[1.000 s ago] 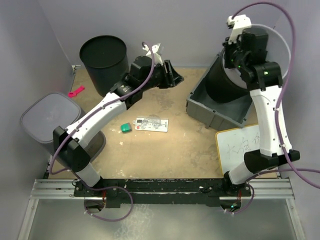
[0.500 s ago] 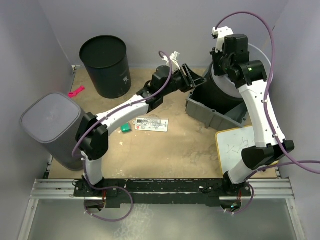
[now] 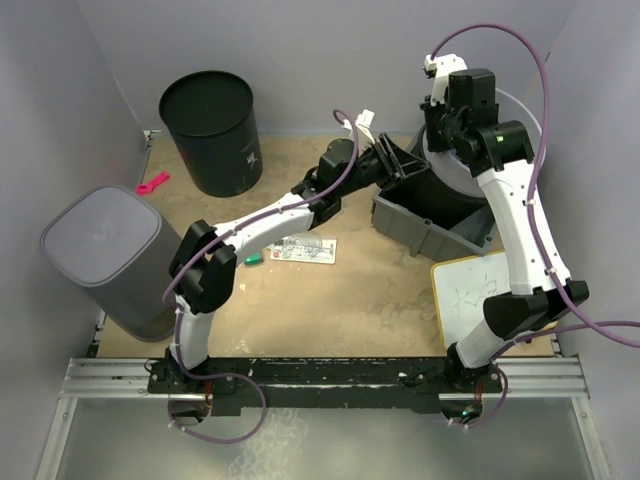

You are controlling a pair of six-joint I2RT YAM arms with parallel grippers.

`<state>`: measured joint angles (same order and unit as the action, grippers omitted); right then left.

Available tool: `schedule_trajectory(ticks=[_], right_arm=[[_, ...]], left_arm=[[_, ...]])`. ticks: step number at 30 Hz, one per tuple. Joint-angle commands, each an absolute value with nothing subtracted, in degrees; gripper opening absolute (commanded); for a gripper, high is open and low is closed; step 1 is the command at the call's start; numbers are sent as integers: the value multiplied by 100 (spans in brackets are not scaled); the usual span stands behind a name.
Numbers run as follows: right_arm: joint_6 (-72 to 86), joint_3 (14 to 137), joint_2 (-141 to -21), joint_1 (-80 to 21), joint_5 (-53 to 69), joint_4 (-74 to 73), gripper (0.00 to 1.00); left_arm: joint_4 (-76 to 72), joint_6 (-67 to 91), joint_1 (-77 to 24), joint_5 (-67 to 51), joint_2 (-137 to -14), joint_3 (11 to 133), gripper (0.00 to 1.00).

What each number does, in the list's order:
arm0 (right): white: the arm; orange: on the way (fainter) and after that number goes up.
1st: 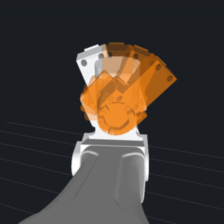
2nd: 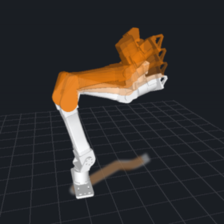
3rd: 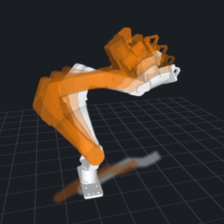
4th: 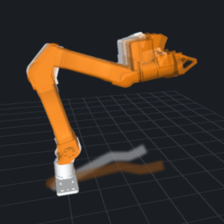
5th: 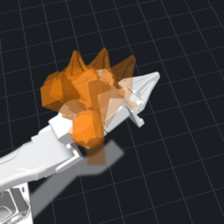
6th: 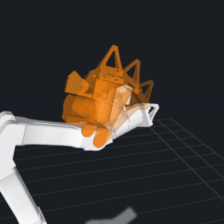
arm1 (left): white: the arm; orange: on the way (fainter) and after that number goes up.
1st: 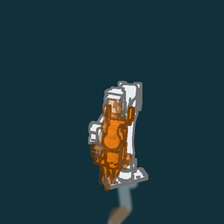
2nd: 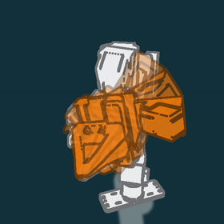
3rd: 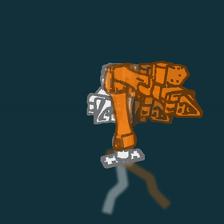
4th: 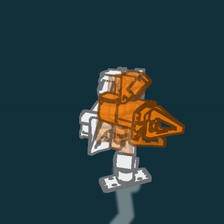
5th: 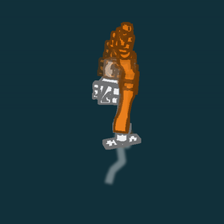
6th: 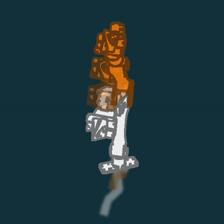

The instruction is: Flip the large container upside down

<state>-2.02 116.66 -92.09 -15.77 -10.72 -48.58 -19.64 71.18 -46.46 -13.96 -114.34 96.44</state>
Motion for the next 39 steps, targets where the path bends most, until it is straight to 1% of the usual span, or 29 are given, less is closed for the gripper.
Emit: schedule_trajectory(ticks=[1,5,11,16,20,23,25,27,35,39], right_arm=[[-342,11814,-8831,-1634,-1107,-4128,0],[-343,11835,-8836,-1676,-1108,-4178,0],[-312,11936,-8807,-1756,-1036,-4231,0],[-239,11926,-8711,-1833,-920,-4239,0],[-250,11806,-8626,-1893,-914,-4228,0],[-278,11677,-8551,-1932,-905,-4179,0],[-305,11619,-8511,-1943,-926,-4159,0],[-348,11546,-8487,-1951,-1005,-4157,0],[-301,11113,-8371,-1953,-1224,-3974,0],[-246,11092,-8374,-1951,-1213,-3929,0]], left_arm=[[-2547,7349,-4732,-1536,-11543,10010,35],[-2503,7385,-4763,-1514,-11646,10114,32],[-2225,7427,-4777,-1391,-11815,10196,17],[-2211,7497,-4807,-1292,-11872,10193,10],[-1906,7520,-4808,-1080,-11848,10194,3],[-1752,7569,-4808,-985,-11856,10184,1],[-1768,7593,-4808,-1011,-11865,10182,2],[-1797,7588,-4808,-1073,-11833,10180,4],[-1496,7151,-4805,-851,-11320,9997,22],[-1451,7154,-4823,-765,-11186,9843,28]])
